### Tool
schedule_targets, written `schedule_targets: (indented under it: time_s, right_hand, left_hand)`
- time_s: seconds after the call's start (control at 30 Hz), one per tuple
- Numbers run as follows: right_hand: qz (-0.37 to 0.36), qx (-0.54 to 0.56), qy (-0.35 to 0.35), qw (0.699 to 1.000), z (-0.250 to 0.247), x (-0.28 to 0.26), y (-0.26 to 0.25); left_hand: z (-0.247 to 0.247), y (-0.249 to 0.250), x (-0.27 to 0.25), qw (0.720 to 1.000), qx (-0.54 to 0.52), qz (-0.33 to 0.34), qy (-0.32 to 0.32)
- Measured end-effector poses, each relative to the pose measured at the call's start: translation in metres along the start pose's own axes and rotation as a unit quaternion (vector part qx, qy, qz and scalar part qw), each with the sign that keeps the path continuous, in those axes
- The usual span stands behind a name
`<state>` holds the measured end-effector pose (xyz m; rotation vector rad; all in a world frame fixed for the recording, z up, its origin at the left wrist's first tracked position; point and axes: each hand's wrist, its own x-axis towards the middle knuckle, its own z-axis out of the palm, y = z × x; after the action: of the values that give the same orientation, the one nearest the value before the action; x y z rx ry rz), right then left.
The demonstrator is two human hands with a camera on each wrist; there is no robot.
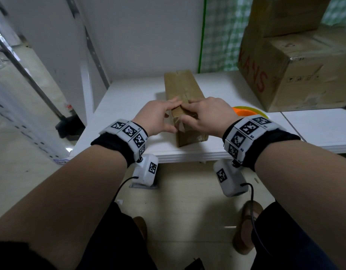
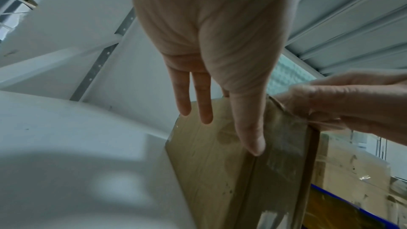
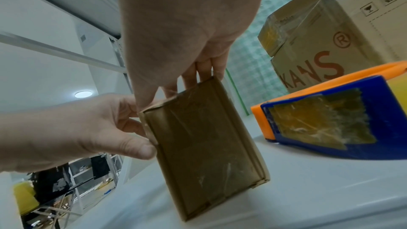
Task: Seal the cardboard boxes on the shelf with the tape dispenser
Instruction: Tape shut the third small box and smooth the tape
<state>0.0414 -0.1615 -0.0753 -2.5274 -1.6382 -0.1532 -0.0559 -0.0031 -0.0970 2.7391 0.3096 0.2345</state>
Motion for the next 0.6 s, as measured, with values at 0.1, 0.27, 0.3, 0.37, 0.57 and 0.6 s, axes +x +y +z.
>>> schedule_targets:
  time_s: [0.1, 0.27, 0.3, 0.37, 0.57, 0.6]
  right_hand:
    - [0.001, -0.001, -0.002, 1.0, 0.0008, -0.0017, 0.0002]
    - [0.001, -0.002, -0.002, 1.0, 0.003, -0.0022, 0.0017]
    - [0.001, -0.001, -0.002, 1.0, 0.0033, -0.0026, 0.0018]
    - [0.0, 0.001, -0.001, 1.0, 0.0041, -0.0029, 0.0017]
    - [-0.003, 0.002, -0.002, 1.0, 0.0038, -0.0039, 0.0015]
    - [-0.005, 0.0, -0.001, 1.0, 0.0036, -0.0041, 0.0015]
  left_hand:
    - [0.0011, 0.0026, -0.0018, 1.0, 0.011, 0.001, 0.014]
    - [0.0055, 0.0024, -0.0026, 0.999, 0.026, 0.002, 0.027]
    - [0.0064, 0.002, -0.0029, 0.999, 0.024, 0.001, 0.027]
    - [0.0075, 0.0008, -0.0035, 1.0, 0.017, 0.001, 0.025]
    - [0.0084, -0.0011, -0.0048, 0.998, 0.053, 0.004, 0.016]
    - [0.0093, -0.0014, -0.0049, 0.997, 0.071, 0.005, 0.017]
